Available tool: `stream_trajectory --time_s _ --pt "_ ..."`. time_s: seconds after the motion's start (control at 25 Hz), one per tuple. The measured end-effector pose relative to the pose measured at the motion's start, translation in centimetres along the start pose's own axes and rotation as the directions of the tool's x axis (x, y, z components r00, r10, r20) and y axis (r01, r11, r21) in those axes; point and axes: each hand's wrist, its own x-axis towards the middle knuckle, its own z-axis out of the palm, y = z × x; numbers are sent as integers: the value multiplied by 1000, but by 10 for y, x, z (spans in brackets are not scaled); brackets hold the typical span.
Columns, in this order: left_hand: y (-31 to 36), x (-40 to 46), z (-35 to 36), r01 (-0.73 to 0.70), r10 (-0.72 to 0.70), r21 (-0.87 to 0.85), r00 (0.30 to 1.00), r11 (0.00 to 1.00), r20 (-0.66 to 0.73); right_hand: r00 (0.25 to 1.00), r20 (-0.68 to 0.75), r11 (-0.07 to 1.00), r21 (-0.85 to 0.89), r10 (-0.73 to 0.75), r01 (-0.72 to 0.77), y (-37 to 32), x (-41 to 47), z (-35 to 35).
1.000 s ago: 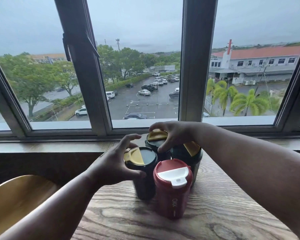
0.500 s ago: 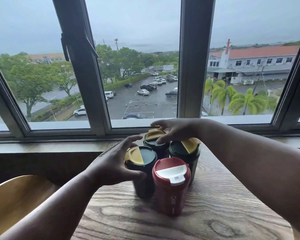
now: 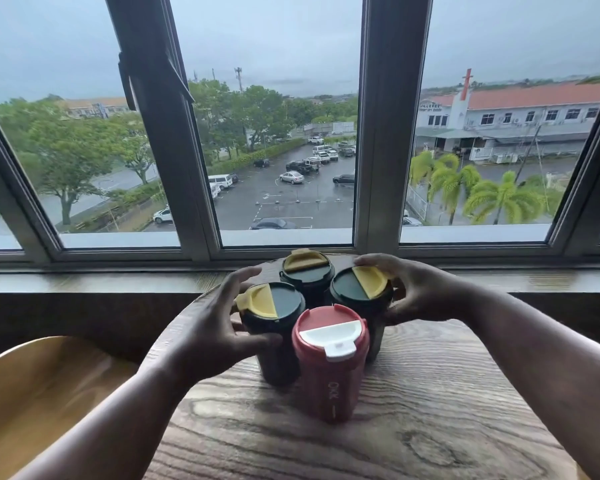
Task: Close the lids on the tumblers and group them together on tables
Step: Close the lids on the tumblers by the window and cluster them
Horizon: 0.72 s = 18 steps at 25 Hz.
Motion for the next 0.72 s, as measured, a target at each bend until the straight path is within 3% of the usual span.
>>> stream_trajectory --time_s 0.28,0.36,0.44,0.52,0.56,0.64,0.72 --pt "5 -6 1 56 -56 4 998 998 -4 997 -46 988 -149 -55 48 8 4 -2" --pt "12 -12 2 5 6 164 998 986 -66 998 -26 980 -193 -59 53 6 4 -4" --pt "29 -21 6 -143 199 386 974 911 -107 999 -12 979 -202 -44 40 3 2 -7" --pt "55 -25 14 -294 345 544 939 786 10 999 -4 980 -194 -35 33 3 2 -8" --pt "67 -25 18 -336 344 604 933 723 108 999 1 979 -200 -38 37 4 2 -8" --pt "85 -18 27 -358 223 692 934 626 281 999 0 972 -230 -53 51 5 3 -8" --pt "92 -11 34 -346 131 738 933 580 334 998 -7 965 -258 -59 55 5 4 -8"
